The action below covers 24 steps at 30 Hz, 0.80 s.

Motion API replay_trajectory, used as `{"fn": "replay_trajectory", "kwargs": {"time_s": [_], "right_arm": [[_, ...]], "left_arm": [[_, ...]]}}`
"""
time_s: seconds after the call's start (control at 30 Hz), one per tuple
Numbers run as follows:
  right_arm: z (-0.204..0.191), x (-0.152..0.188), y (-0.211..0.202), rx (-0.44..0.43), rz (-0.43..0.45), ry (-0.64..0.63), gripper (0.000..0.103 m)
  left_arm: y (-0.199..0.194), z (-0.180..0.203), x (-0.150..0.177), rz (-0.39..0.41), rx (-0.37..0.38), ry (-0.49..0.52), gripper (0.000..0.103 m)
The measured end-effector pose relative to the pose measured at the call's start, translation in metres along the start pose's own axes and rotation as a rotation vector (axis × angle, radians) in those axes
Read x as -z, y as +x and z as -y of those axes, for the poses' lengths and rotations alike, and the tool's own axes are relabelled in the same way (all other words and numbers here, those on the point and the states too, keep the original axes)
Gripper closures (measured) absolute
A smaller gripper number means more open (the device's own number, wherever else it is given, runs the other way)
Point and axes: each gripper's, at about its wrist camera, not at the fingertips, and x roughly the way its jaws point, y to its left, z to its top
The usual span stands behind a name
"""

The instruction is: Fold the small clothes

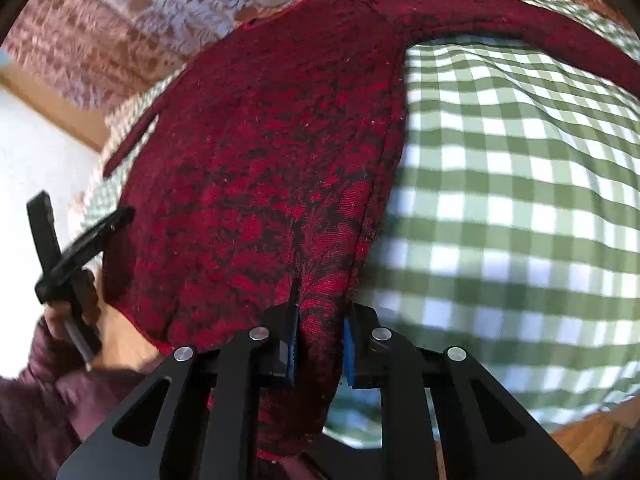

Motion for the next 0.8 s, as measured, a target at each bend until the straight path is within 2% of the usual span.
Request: {"fn": "replay_trajectory", "kwargs": {"time_s": [0.1,0.17,0.2,0.23,0.33,0.4,0.6,0.7,0.8], "right_arm": [[-0.009,0.01,0.007,-0.003,-0.056,-0.037,0.087],[-0.009,0.008,0.01,-0.019,-0.062,-0.028,0.085],[-0.003,0.003,0.009,-0.065,-0.074,0.0,0.084],[0.005,0.0,0.007,-0.087,-0.066,0.022,0.073],[0.037,-0.024,-0.018,-0.083,0.06,0.111,0.055],[0.072,-0.04,-0.035,-0.062,0.164,0.217,0.054],[0.228,-0.079,-0.076,0.006,0.471,0.696,0.054],[0.275,-0.092,-0.083,0.011,0.564,0.846,0.054],[0.299,-0.107,-0.076,0.004,0.598,0.929,0.054]], "left_arm": [[-0.004,0.003,0.003,-0.006,-0.018,0.007,0.034],[-0.007,-0.004,-0.004,-0.009,0.003,-0.04,0.034],[-0.01,-0.007,-0.01,-0.004,0.023,-0.077,0.034],[-0.011,-0.009,-0.015,0.005,0.037,-0.1,0.033],[-0.014,-0.006,-0.03,0.049,0.044,-0.114,0.031],[-0.012,0.002,-0.04,0.065,0.044,-0.101,0.031],[0.006,0.03,-0.054,0.045,0.062,-0.054,0.027],[0.015,0.038,-0.056,0.019,0.052,-0.027,0.025],[0.024,0.041,-0.057,-0.007,0.032,-0.024,0.023]]}}
